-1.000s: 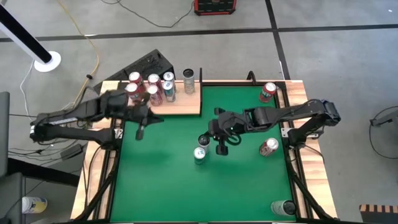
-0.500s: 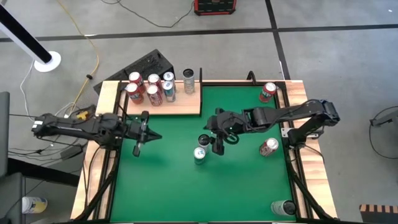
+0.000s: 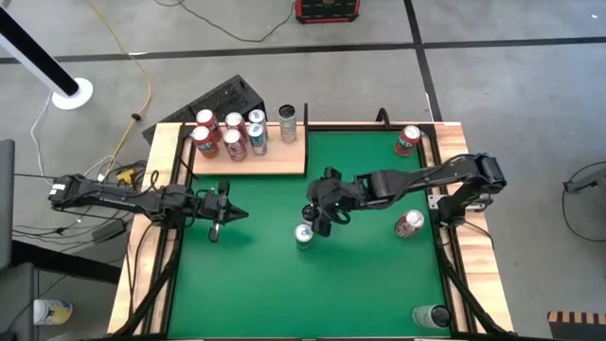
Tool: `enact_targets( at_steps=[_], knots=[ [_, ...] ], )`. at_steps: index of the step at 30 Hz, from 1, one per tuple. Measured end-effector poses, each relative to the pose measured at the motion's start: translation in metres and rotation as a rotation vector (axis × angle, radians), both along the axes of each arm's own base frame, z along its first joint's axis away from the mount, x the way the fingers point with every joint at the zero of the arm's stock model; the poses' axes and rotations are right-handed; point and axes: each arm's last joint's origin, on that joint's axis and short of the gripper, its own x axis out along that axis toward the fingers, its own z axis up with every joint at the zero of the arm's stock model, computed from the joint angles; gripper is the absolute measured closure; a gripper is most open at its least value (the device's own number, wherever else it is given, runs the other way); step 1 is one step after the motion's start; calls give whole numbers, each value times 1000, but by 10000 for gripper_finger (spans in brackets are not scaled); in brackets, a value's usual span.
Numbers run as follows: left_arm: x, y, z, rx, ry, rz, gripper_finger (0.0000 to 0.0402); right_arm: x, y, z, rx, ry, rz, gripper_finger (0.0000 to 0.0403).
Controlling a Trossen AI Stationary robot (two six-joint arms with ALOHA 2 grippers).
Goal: Place canned beverage on shelf
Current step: Put the top white and yellow soda can on the shelf aligned with the other white and yellow soda can
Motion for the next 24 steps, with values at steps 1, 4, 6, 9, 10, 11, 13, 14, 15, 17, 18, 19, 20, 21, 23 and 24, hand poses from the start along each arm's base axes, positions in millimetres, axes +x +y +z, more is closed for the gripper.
enact_targets(
  at_steps=[1, 4, 6, 9, 10, 11, 13, 14, 15, 17, 18, 19, 20, 21, 23, 24],
  knots=[
    [0, 0, 0, -13, 4, 7, 401, 0, 2, 1, -15, -11, -12, 92],
    [0, 1, -6, -14, 67, 34, 401, -3, 14, -1, -77, -6, -34, 91],
    [0, 1, -10, -11, 108, 40, 401, -6, 22, -6, -130, -14, -61, 91],
    [-1, 2, -15, -22, 153, 76, 401, -8, 30, -20, -163, -35, -77, 91],
    [-1, 3, -16, -31, 172, 95, 401, -7, 31, -23, -156, -44, -79, 91],
    [-1, 3, -18, -46, 189, 118, 401, -6, 31, -26, -142, -67, -89, 91],
    [-2, 4, -21, -77, 212, 162, 401, -5, 31, -28, -122, -106, -100, 91],
    [-2, 5, -21, -87, 216, 181, 401, -5, 31, -28, -122, -106, -101, 91],
    [-2, 5, -21, -93, 217, 197, 401, -5, 31, -28, -123, -107, -103, 91],
    [-2, 6, -21, -100, 217, 206, 401, -5, 31, -28, -123, -109, -103, 91],
    [-2, 6, -21, -101, 216, 206, 401, -5, 31, -28, -120, -111, -105, 91],
    [-2, 6, -21, -100, 217, 206, 401, -5, 31, -28, -118, -107, -108, 91],
    [-2, 6, -21, -99, 218, 206, 401, -6, 31, -29, -115, -101, -111, 91],
    [-2, 6, -21, -93, 219, 205, 401, -6, 33, -29, -112, -97, -110, 91],
    [-2, 6, -22, -73, 224, 204, 401, -7, 35, -29, -111, -98, -108, 91],
    [-3, 6, -22, -61, 230, 203, 401, -7, 37, -29, -112, -101, -104, 91]
  ],
)
